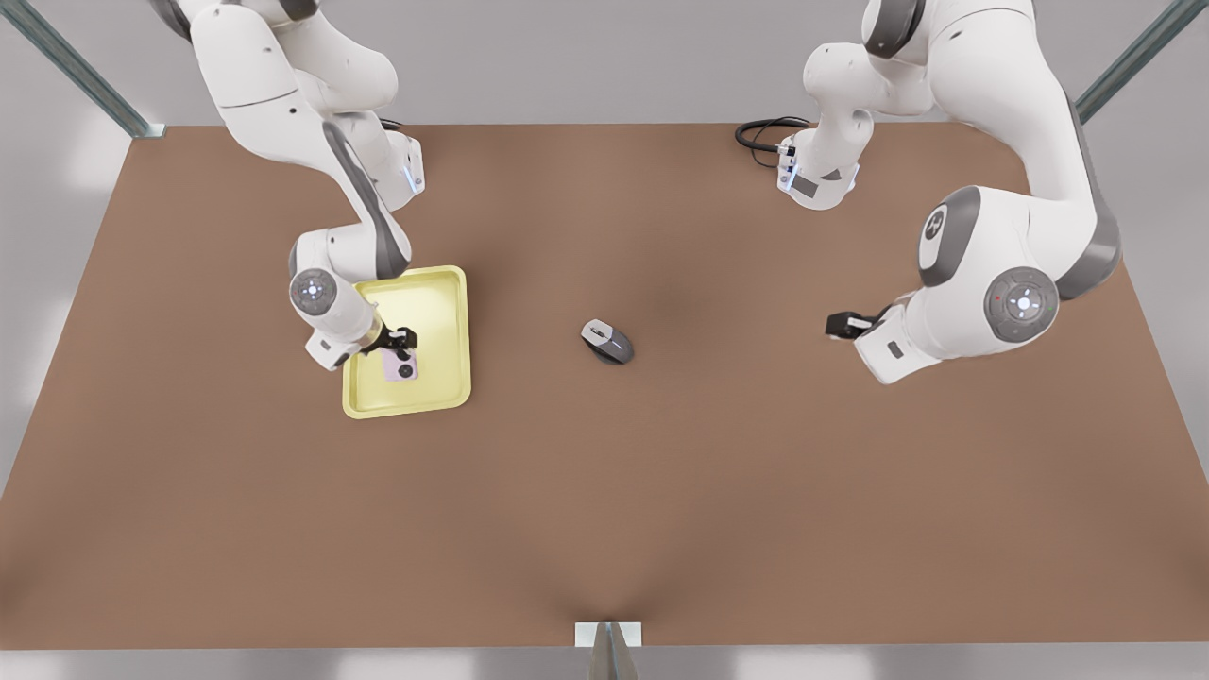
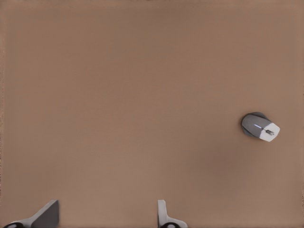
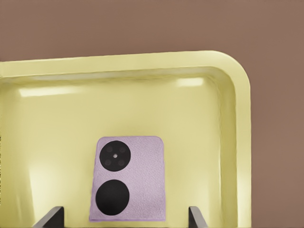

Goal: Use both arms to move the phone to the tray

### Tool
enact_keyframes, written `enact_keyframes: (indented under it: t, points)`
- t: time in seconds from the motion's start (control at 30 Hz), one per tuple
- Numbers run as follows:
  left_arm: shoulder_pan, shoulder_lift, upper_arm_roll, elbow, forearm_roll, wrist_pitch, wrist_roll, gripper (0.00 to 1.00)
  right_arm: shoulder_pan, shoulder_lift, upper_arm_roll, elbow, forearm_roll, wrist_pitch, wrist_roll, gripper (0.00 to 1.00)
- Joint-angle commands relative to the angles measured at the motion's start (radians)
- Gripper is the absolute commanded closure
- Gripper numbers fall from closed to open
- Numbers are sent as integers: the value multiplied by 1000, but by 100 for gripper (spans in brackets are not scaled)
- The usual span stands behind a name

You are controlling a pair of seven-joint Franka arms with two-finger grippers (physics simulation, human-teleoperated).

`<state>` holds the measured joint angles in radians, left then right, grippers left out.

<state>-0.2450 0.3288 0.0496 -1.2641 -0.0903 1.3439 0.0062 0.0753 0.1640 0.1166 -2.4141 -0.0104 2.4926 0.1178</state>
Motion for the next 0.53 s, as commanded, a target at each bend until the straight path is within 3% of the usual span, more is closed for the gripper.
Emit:
enact_keyframes:
  t: [0.0, 0.07, 0.13, 0.2, 0.27, 0.5]
  points:
    - [0, -14, -4, 40, 0, -23, -11, 0, 0, 0, 2, 10, 13, 57, -303, 0]
    - [0, -53, -2, 52, 11, -25, -9, 0, 0, -9, 20, 127, 13, -64, -299, 0]
    - [0, -60, 6, 46, 21, -28, -9, 0, 0, 49, 18, 550, 3, -469, -287, 0]
    - [0, -57, 12, 45, 34, -29, -9, 0, -5, 42, 17, 750, -10, -689, -207, 0]
    - [0, -155, 10, -115, 84, 63, -8, 0, -48, -54, 5, 685, -5, -712, -201, 0]
    - [0, -131, 12, -95, 90, -25, -9, 0, -69, -20, 3, 783, -45, -761, -102, 0]
